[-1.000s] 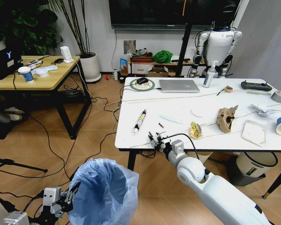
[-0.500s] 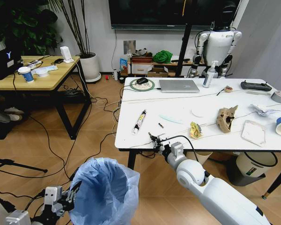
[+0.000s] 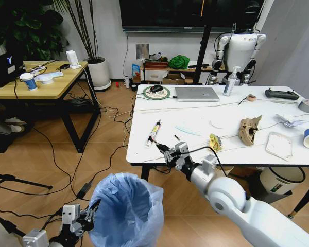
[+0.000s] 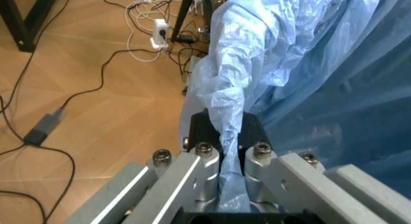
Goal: Pick up the trash bin and place the trash from the table into it.
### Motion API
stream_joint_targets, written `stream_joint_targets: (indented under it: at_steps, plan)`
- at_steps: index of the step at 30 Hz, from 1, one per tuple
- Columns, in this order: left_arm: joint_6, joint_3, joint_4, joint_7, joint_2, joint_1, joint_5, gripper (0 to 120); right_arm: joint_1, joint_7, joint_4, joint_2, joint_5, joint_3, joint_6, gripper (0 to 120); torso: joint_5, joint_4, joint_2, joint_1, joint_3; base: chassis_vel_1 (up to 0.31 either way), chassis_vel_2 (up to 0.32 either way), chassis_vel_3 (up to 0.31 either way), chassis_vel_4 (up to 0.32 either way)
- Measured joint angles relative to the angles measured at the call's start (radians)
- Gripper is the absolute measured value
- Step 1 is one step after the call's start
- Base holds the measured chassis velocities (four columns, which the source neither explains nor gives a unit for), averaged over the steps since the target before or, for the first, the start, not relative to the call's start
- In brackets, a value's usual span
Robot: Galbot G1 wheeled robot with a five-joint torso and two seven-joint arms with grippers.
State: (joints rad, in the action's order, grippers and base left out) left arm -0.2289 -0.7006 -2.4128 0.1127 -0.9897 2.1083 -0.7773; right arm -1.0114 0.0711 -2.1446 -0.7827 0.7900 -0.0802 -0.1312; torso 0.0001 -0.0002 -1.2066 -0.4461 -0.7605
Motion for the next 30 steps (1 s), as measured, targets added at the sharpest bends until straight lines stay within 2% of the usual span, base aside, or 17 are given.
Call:
stream_joint_targets:
  at_steps: [8,16,30]
  plan:
    - [-0.003,0.025,0.004,-0.006,0.003,-0.018,-0.004,0,-0.07,0.225,-0.044,0.097,-0.094,0.078,0.081,0,0.0001,0.0001,0.0,0.0,0.0,0.0,0.0,0.0,0.0]
    - [-0.004,0.024,0.0,-0.009,0.003,-0.023,-0.011,0,-0.079,0.358,-0.057,0.135,-0.217,0.075,0.139,0,0.0001,0.0002,0.0,0.0,0.0,0.0,0.0,0.0,0.0]
    - [-0.017,0.057,-0.019,0.004,-0.005,-0.023,-0.032,0,-0.083,0.452,-0.041,0.165,-0.311,0.064,0.224,0,0.0002,0.0003,0.0,0.0,0.0,0.0,0.0,0.0,0.0]
